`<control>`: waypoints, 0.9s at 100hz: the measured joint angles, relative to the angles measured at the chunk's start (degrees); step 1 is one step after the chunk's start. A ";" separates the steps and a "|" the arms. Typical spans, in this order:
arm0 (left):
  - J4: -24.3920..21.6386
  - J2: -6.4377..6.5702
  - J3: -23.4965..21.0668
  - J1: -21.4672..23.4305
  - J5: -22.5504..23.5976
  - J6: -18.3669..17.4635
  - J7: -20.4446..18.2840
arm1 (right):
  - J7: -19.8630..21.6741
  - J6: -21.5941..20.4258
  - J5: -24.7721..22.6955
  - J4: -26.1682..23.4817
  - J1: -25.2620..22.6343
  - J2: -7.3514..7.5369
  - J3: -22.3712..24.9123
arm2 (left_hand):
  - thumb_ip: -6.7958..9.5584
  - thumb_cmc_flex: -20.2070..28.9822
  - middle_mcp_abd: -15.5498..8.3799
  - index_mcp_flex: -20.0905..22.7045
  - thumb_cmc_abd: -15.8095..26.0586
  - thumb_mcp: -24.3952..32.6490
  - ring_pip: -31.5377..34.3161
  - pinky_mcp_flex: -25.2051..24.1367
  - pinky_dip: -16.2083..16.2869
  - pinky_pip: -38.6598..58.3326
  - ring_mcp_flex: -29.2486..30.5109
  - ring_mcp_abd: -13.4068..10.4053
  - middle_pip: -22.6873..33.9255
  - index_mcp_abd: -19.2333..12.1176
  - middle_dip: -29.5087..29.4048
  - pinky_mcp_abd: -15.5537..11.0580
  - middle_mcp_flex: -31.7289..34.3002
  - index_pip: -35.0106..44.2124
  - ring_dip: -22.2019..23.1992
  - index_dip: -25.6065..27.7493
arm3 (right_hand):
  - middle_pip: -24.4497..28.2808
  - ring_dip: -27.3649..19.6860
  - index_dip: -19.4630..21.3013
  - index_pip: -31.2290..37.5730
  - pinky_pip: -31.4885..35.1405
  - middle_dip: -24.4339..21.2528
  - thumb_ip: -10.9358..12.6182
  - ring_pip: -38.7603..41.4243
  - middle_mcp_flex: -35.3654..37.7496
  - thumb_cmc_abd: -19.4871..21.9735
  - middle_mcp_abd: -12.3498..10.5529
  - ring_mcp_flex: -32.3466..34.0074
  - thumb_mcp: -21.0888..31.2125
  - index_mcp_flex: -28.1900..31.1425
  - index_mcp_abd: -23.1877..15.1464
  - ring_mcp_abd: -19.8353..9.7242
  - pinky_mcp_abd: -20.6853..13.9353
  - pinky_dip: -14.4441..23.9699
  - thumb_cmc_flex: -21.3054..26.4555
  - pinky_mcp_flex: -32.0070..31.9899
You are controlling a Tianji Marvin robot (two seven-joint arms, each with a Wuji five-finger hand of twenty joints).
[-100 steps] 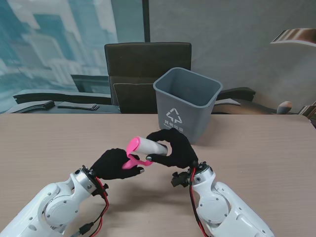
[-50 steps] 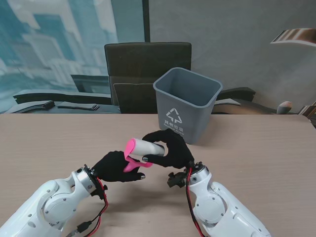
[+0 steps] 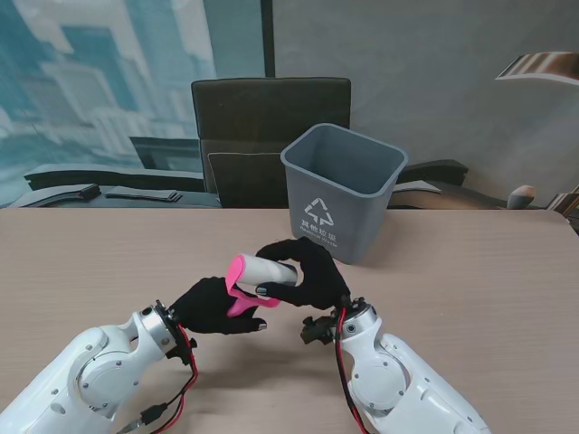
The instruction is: Replace a lint-roller refill
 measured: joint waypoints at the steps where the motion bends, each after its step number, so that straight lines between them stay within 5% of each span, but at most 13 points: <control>1: 0.00 0.01 0.01 -0.01 -0.03 0.00 -0.03 | 0.00 0.00 0.02 0.01 0.01 -0.01 -0.02 | 0.00 0.00 0.00 0.00 0.00 0.00 0.00 0.00 0.00 0.00 -0.01 0.00 0.00 0.00 0.00 0.00 0.00 0.00 0.00 0.00 | -0.02 0.00 0.00 0.00 0.00 0.00 0.00 0.00 0.01 0.00 0.00 0.00 0.00 0.00 0.00 0.00 0.00 0.00 0.00 0.00; 90: -0.68 -0.19 -0.70 1.49 -1.30 0.95 0.88 | 2.17 0.71 0.58 0.67 0.62 0.03 -0.40 | 0.00 0.00 0.18 0.01 0.00 0.00 0.00 0.00 0.07 0.00 -0.04 0.06 0.01 0.07 0.00 0.03 0.00 0.01 0.00 0.01 | -0.25 0.01 0.00 0.04 0.01 -0.10 -1.44 0.00 0.09 0.00 -0.01 0.01 0.00 0.15 0.00 0.00 0.00 0.00 -0.24 0.00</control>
